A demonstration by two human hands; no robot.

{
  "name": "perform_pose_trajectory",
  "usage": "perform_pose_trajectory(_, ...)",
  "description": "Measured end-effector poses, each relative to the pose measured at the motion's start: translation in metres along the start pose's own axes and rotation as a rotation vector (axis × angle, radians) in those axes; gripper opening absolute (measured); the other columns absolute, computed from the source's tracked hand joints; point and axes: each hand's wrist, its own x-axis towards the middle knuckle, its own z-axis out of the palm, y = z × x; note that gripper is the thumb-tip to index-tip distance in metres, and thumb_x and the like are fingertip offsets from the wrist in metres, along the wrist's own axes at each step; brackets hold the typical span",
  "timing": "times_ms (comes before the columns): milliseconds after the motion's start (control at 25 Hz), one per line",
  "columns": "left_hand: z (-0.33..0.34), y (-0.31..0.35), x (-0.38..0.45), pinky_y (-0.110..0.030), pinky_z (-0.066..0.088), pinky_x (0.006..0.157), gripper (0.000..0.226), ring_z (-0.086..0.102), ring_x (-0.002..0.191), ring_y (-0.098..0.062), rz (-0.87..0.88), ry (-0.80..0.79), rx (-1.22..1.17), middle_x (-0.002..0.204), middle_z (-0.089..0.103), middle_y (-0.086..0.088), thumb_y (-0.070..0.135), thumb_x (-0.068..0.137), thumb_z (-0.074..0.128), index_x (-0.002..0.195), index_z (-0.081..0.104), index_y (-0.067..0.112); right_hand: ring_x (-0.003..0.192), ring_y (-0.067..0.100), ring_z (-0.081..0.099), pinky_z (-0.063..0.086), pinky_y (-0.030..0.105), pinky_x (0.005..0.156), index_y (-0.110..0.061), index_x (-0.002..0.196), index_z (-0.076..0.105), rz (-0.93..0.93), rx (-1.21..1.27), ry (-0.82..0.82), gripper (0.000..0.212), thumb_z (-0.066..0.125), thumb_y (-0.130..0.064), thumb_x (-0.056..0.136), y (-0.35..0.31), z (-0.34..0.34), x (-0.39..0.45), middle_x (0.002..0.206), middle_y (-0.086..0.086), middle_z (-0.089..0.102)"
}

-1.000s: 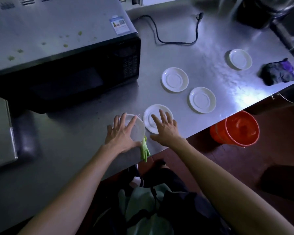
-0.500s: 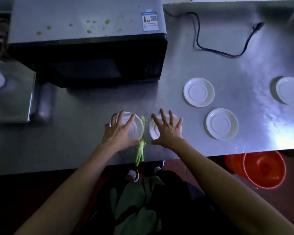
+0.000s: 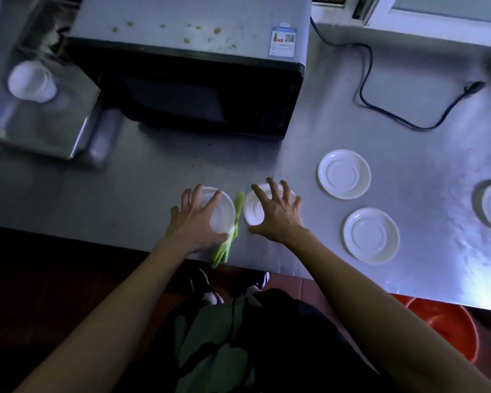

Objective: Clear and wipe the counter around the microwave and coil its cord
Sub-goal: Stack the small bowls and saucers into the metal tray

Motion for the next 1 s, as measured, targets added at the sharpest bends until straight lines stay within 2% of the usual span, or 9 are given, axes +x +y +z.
perform_pose_trajectory(240,-0.007,-0.058,-0.033,-0.059,0.039,0.099,0.109,0.011,0.139,-0.031,-0.130,0.076,-0.110,0.154,0.004,0.001,0.080,0.054,0.056,0.147,0.014,0.043,0.147,0.039,0.006,0.026,0.068,0.107,-0.041,0.151,0.012,-0.155,-0.060,0.077,0.111,0.071,-0.073,0.062,-0.069,-0.014,0.018,0.162,0.003,0.006)
perform_pose_trajectory(560,0.027,-0.174,-0.119,-0.059,0.033,0.107,0.115,0.006,0.144,-0.033,-0.340,0.127,-0.234,0.158,-0.002,-0.001,0.084,0.055,0.059,0.150,0.004,0.048,0.145,0.037,0.011,0.034,0.065,0.101,-0.038,0.151,0.020,-0.377,-0.183,0.092,0.110,0.075,-0.071,0.060,-0.199,0.007,0.006,0.161,0.003,0.011)
perform_pose_trajectory(720,0.036,-0.239,-0.157,-0.058,0.035,0.104,0.114,0.009,0.141,-0.032,-0.389,0.191,-0.264,0.155,0.003,0.000,0.085,0.053,0.057,0.148,0.007,0.048,0.145,0.036,0.012,0.035,0.062,0.101,-0.039,0.152,0.021,-0.417,-0.208,0.099,0.109,0.074,-0.068,0.062,-0.271,0.017,-0.001,0.161,0.002,0.011)
perform_pose_trajectory(880,0.035,-0.306,-0.191,-0.058,0.033,0.103,0.114,0.005,0.142,-0.030,-0.471,0.215,-0.292,0.157,-0.002,0.001,0.085,0.053,0.056,0.148,0.007,0.047,0.148,0.034,0.007,0.031,0.062,0.105,-0.041,0.153,0.015,-0.458,-0.180,0.037,0.111,0.074,-0.069,0.063,-0.347,0.022,-0.001,0.162,-0.002,0.004)
perform_pose_trajectory(1000,0.033,-0.333,-0.203,-0.058,0.031,0.106,0.114,0.002,0.143,-0.029,-0.484,0.217,-0.317,0.158,-0.004,0.002,0.085,0.053,0.057,0.148,0.005,0.047,0.148,0.034,0.005,0.029,0.063,0.105,-0.042,0.152,0.014,-0.465,-0.165,0.032,0.110,0.072,-0.070,0.063,-0.382,0.021,0.002,0.163,-0.004,0.003)
